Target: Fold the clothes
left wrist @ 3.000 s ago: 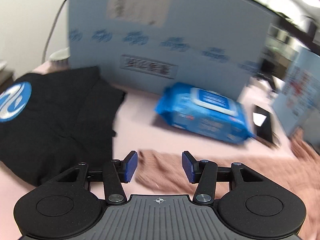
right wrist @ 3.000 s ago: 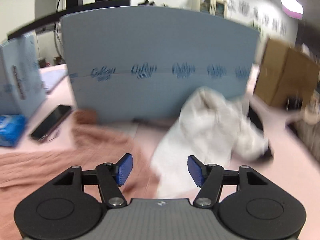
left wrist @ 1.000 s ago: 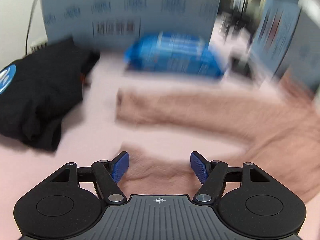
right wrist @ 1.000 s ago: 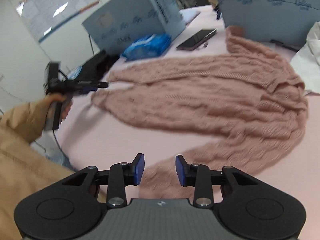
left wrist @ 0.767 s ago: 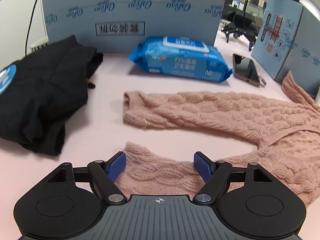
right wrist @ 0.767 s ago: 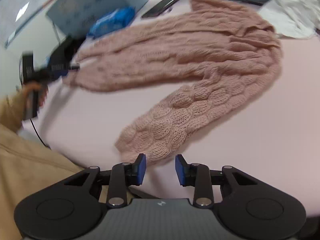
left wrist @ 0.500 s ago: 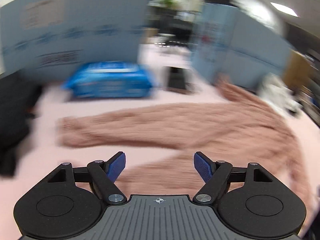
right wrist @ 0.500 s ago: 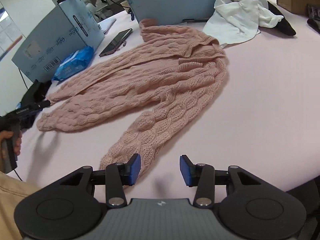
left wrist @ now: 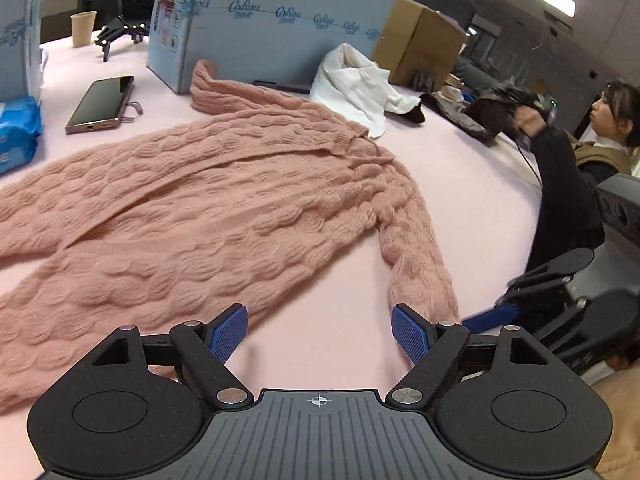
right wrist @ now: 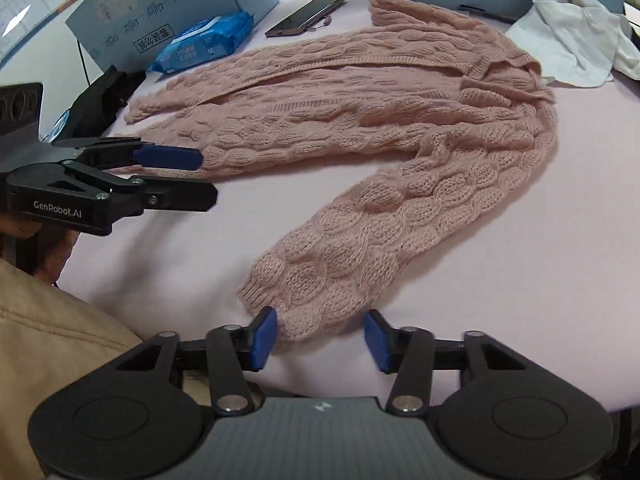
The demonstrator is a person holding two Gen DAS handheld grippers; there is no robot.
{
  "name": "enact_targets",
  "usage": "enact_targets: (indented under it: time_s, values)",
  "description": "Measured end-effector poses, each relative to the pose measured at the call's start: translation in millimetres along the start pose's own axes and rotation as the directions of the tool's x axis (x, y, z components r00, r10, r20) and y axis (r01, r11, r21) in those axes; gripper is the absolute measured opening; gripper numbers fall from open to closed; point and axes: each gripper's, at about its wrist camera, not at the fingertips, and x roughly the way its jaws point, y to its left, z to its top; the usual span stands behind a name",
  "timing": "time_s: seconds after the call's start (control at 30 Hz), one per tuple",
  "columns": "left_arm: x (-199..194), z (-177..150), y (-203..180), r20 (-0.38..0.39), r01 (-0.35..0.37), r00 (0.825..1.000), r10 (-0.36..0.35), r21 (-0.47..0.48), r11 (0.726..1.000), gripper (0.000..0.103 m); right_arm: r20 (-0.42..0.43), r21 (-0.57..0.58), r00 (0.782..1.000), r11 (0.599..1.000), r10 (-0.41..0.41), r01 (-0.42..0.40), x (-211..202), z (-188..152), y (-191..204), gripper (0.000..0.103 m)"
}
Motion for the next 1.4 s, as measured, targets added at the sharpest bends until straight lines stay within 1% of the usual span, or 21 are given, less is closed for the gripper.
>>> enact_targets:
  time_s: [0.07,0.13,0.17,0.23,0.33,0.4,0.47,0.53,0.6,0.67,0.7,0.77,0.8,0.83,0.9,1.0,1.1,1.13,1.23,1.33,1.4]
  values:
    - [-2,6,4,0.023,-0.037,0.999,0.038,-0.048,0.998,0.081,0.0,-0.042,0.999,0.998,0.038,-0.038,-1,2,-3,0.008]
    - [-7,9,12,0.043,-0.077,0.996,0.082,-0.11,0.991,0.081,0.049,0.07,0.988,0.986,0.146,-0.149,-13,8,-26,0.006]
    - [-11,11,18,0.053,-0.099,0.993,0.107,-0.141,0.985,0.081,0.081,0.115,0.978,0.973,0.193,-0.202,-20,11,-36,0.006]
    - [-17,14,29,0.069,-0.145,0.984,0.162,-0.197,0.97,0.081,0.166,0.137,0.948,0.946,0.271,-0.294,-42,27,-54,0.006]
    - [-22,16,44,0.061,-0.24,0.963,0.264,-0.26,0.935,0.081,0.254,0.085,0.909,0.929,0.33,-0.361,-63,63,-68,0.006]
    - [-23,17,53,0.047,-0.29,0.947,0.318,-0.302,0.908,0.081,0.276,0.023,0.893,0.927,0.354,-0.375,-65,91,-70,0.006]
    - [-29,16,60,0.05,-0.314,0.935,0.351,-0.344,0.885,0.081,0.267,-0.053,0.892,0.929,0.366,-0.365,-51,123,-66,0.006]
    - [-35,17,62,0.059,-0.332,0.925,0.376,-0.36,0.872,0.081,0.221,-0.07,0.891,0.918,0.397,-0.391,-24,150,-61,0.006]
    - [-38,22,60,0.073,-0.341,0.918,0.389,-0.351,0.872,0.081,0.155,-0.068,0.889,0.903,0.43,-0.424,3,169,-56,0.006]
    - [-38,28,57,0.086,-0.343,0.916,0.392,-0.34,0.875,0.081,0.095,-0.073,0.891,0.896,0.444,-0.438,27,183,-49,0.011]
    - [-36,31,56,0.092,-0.344,0.914,0.395,-0.339,0.876,0.081,0.068,-0.059,0.896,0.898,0.439,-0.436,38,189,-47,0.014]
    - [-32,35,54,0.1,-0.341,0.914,0.394,-0.339,0.877,0.081,0.086,-0.017,0.898,0.902,0.432,-0.432,39,192,-56,0.018]
    - [-29,37,54,0.099,-0.338,0.916,0.39,-0.339,0.878,0.081,0.105,0.002,0.896,0.901,0.431,-0.434,36,192,-61,0.024]
    - [-26,39,54,0.098,-0.334,0.917,0.386,-0.339,0.879,0.081,0.131,0.015,0.893,0.9,0.43,-0.435,31,192,-69,0.036]
    - [-12,45,53,0.084,-0.327,0.926,0.369,-0.314,0.891,0.081,0.186,0.034,0.897,0.91,0.401,-0.414,18,189,-87,0.05]
    - [9,59,45,0.079,-0.308,0.94,0.333,-0.233,0.923,0.081,0.215,0.124,0.9,0.904,0.379,-0.41,12,181,-113,0.051]
    - [22,78,33,0.093,-0.283,0.951,0.294,-0.118,0.952,0.081,0.254,0.255,0.877,0.847,0.408,-0.467,17,176,-132,0.049]
    - [25,83,31,0.102,-0.269,0.955,0.278,-0.093,0.959,0.081,0.27,0.265,0.875,0.843,0.401,-0.468,14,173,-136,0.048]
    - [35,99,31,0.116,-0.224,0.967,0.229,-0.051,0.973,0.081,0.32,0.229,0.891,0.886,0.322,-0.403,-6,163,-142,0.048]
    - [51,115,41,0.098,-0.164,0.981,0.17,-0.066,0.984,0.081,0.324,0.139,0.936,0.971,0.139,-0.192,-14,158,-133,0.048]
    - [56,124,50,0.106,-0.133,0.983,0.148,-0.134,0.982,0.081,0.304,0.067,0.95,0.993,0.073,-0.098,-1,162,-122,0.044]
